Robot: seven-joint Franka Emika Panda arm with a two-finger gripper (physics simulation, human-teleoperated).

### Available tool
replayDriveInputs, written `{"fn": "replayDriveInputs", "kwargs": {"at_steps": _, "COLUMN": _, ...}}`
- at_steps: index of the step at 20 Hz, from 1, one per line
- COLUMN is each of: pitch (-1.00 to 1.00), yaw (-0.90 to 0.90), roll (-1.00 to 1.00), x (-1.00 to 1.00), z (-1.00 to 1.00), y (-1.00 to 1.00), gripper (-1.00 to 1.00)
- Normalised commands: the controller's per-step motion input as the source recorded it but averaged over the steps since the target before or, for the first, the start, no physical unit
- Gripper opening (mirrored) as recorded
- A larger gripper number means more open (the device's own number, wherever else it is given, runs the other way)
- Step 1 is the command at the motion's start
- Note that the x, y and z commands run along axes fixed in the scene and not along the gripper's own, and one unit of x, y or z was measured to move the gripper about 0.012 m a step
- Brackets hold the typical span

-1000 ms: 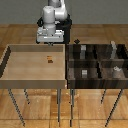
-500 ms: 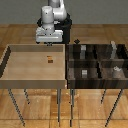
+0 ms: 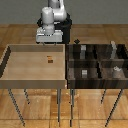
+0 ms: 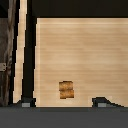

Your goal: Place the loaf of bread into the appropriate compartment.

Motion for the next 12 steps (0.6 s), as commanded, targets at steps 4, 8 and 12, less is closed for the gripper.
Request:
{"fn": "replayDriveInputs", "kwargs": {"at_steps": 4, "pitch": 0.00, "yaw": 0.00, "roll": 0.00, "x": -0.50, "z": -0.25, "y": 0.00, "gripper": 1.00}}
{"fn": "replayDriveInputs", "kwargs": {"at_steps": 8, "pitch": 0.00, "yaw": 0.00, "roll": 0.00, "x": 0.00, "z": -0.50, "y": 0.00, "gripper": 1.00}}
{"fn": "replayDriveInputs", "kwargs": {"at_steps": 12, "pitch": 0.00, "yaw": 0.00, "roll": 0.00, "x": 0.00, "z": -0.75, "y": 0.00, "gripper": 1.00}}
